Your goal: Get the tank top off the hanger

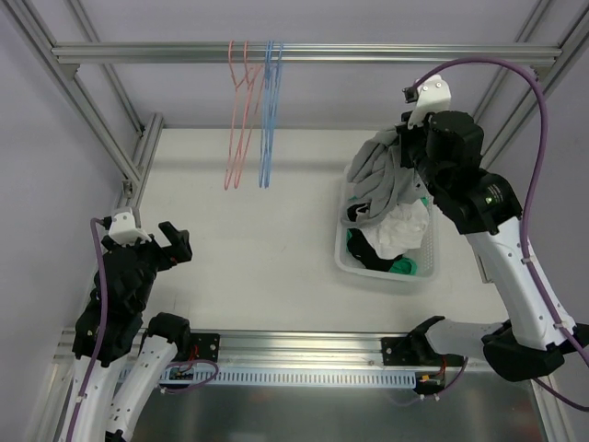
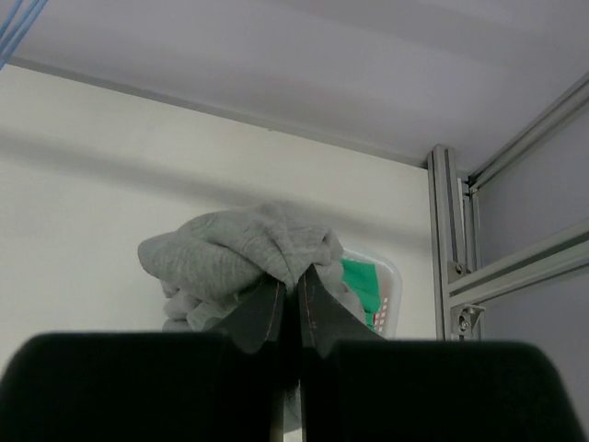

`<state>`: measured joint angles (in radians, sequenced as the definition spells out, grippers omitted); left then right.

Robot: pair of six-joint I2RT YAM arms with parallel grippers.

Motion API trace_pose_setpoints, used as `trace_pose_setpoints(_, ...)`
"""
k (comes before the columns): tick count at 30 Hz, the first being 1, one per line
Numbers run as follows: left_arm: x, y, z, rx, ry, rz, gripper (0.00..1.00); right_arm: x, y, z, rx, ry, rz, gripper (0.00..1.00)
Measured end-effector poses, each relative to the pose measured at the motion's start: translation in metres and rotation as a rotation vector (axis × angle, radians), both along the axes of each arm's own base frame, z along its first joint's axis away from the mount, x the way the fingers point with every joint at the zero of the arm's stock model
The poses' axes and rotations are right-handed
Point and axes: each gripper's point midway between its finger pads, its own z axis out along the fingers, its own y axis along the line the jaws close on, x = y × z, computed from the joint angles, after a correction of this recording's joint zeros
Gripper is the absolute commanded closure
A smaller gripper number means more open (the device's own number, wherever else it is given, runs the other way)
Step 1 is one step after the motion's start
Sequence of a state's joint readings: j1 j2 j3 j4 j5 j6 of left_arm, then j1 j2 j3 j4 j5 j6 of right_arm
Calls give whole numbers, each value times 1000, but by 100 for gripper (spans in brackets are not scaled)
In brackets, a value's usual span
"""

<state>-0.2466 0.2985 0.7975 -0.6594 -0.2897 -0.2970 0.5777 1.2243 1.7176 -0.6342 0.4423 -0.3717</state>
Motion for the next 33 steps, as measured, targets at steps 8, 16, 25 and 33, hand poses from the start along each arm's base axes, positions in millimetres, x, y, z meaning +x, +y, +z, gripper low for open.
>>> trace_pose_setpoints(8, 3, -1, -1, 3, 10, -1, 1, -2, -7, -108, 20, 143, -17, 100)
trace_pose_setpoints(16, 3, -6, -1, -5, 9, -27, 1, -38, -51, -288, 85, 523, -240, 100)
trace_pose_setpoints(25, 4, -8, -2, -7, 12, -36, 1, -33, -62, -341, 131, 754, -296, 100)
trace_pose_setpoints(33, 3, -9, -2, -9, 13, -45, 1, -33, -82, -337, -9, 898, -296, 99)
